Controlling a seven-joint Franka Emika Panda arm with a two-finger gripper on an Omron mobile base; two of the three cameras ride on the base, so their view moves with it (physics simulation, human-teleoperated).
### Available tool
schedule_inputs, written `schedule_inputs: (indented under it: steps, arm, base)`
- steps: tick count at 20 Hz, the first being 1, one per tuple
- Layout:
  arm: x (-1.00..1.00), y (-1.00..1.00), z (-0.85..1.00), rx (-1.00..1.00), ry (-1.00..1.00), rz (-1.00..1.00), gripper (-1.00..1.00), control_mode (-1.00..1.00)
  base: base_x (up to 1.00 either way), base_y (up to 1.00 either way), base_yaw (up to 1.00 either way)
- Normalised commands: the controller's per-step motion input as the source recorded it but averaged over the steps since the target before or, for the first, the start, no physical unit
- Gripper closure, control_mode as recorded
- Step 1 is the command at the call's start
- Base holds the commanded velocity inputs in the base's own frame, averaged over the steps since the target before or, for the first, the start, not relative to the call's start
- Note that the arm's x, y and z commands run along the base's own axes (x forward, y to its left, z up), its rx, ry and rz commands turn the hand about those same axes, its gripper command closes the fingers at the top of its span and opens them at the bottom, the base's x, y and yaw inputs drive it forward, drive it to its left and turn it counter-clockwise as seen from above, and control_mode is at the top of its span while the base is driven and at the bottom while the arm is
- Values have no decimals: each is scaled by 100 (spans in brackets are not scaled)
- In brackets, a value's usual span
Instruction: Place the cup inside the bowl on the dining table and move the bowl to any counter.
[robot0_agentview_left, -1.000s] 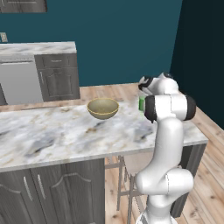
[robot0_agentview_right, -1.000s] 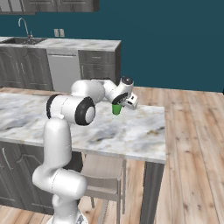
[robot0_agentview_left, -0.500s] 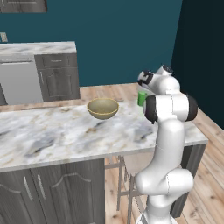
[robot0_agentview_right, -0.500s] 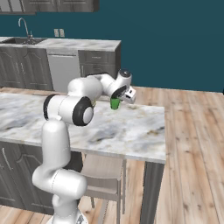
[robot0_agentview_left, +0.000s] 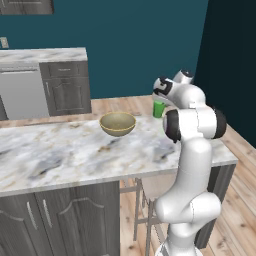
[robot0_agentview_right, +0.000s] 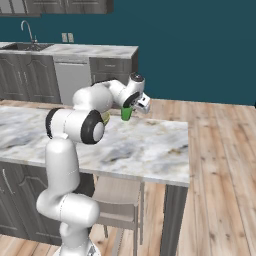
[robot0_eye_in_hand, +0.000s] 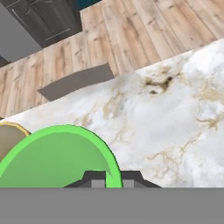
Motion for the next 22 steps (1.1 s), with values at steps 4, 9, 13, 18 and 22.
schedule_inputs:
  steps: [4, 9, 13, 18, 22]
  arm:
    - [-3, 47, 0, 0, 0, 0, 100, -100]
    - [-8, 59, 2, 0, 0, 1, 100, -100]
    - [-3, 59, 13, 0, -2, 0, 100, -100]
    - [0, 49, 9, 0, -2, 0, 100, -100]
    - [0, 41, 7, 0, 0, 0, 100, -100]
  base:
    - [0, 0, 0]
    - [0, 0, 0]
    - [0, 0, 0]
    - [0, 0, 0]
    - [0, 0, 0]
